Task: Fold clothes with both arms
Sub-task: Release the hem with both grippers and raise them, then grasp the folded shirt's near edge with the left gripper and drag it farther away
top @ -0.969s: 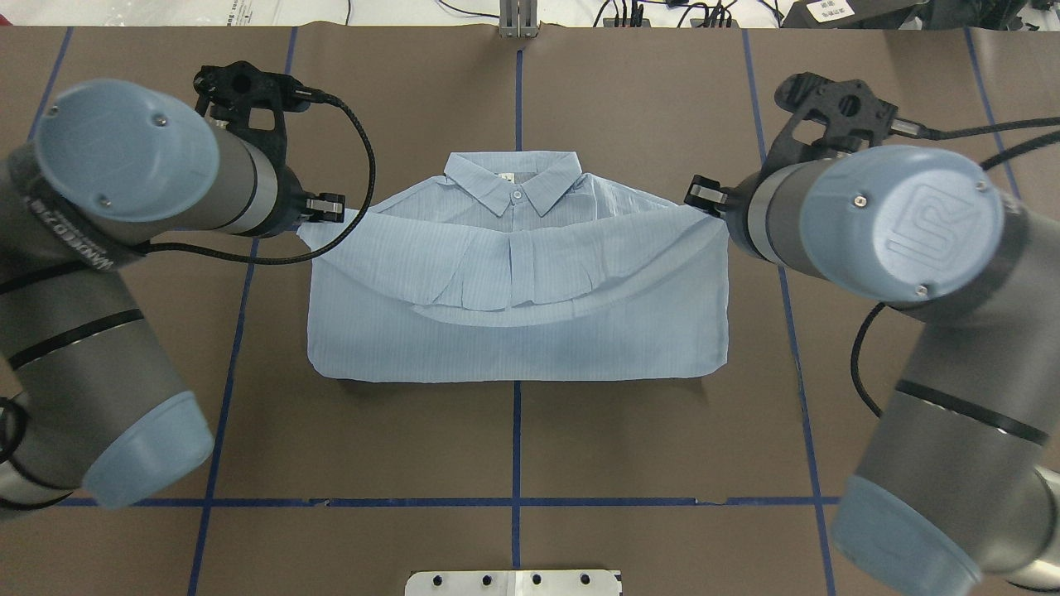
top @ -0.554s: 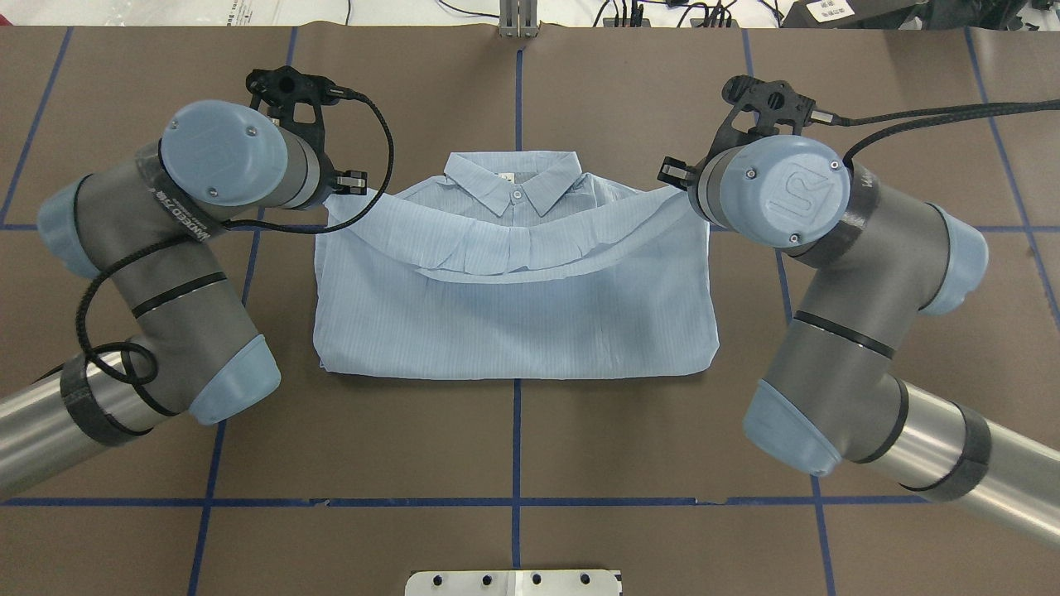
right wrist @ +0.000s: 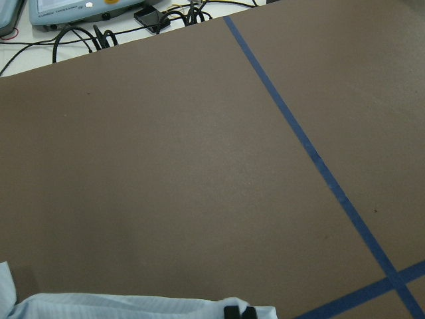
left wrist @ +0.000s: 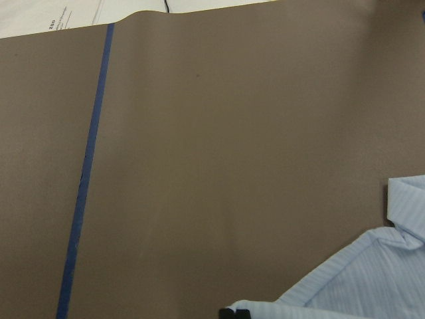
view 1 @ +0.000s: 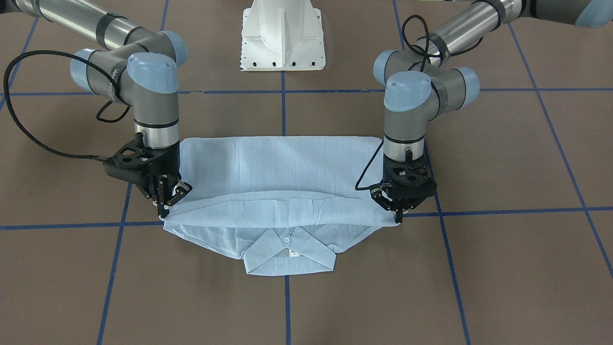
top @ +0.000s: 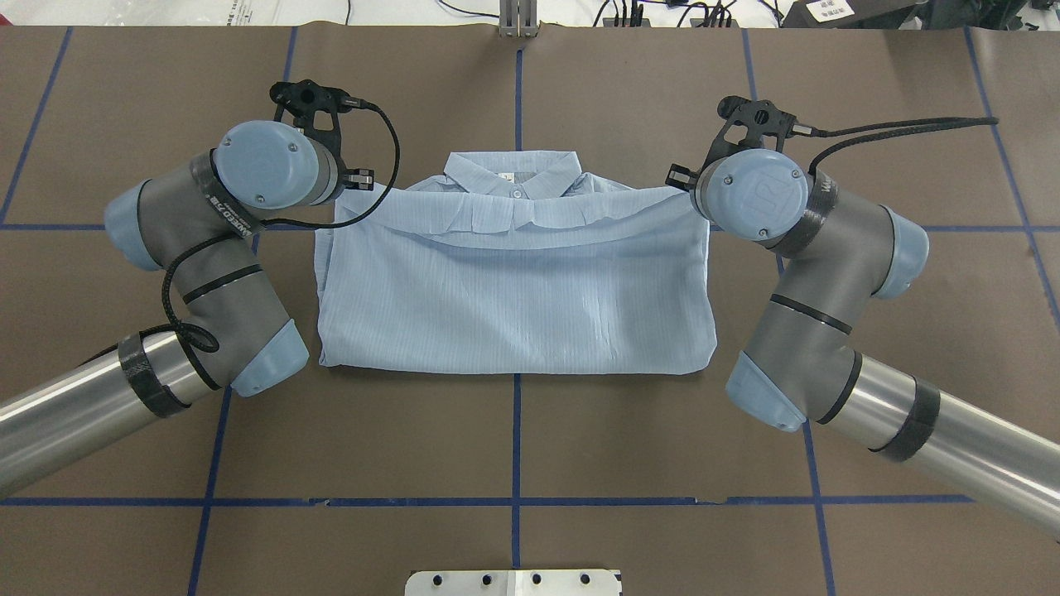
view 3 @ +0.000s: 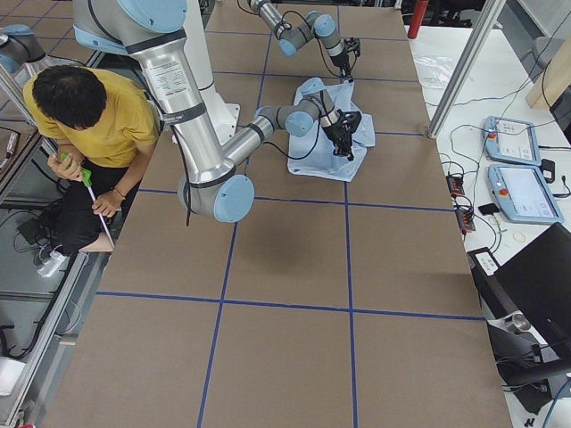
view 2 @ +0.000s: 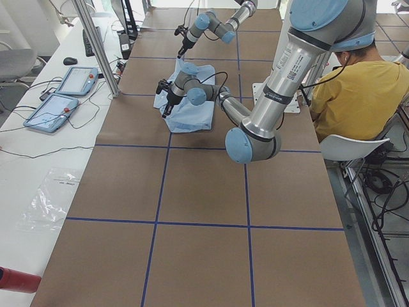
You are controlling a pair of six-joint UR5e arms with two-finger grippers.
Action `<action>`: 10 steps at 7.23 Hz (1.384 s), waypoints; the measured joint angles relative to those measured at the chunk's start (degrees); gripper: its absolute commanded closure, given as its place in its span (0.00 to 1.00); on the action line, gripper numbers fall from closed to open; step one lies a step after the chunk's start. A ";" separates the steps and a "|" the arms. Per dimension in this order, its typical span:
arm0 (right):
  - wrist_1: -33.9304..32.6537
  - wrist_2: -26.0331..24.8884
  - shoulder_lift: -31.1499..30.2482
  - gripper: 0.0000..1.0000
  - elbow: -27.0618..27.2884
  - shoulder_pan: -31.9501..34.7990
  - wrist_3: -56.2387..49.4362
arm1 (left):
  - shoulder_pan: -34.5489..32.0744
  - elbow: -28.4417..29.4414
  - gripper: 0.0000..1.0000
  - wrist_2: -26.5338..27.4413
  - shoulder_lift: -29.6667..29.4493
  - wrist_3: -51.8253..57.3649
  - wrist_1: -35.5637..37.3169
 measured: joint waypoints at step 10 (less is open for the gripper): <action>0.82 4.74 -0.07 0.00 2.66 1.87 -4.80 | 12.75 -20.25 0.20 -7.85 19.25 -2.17 -5.74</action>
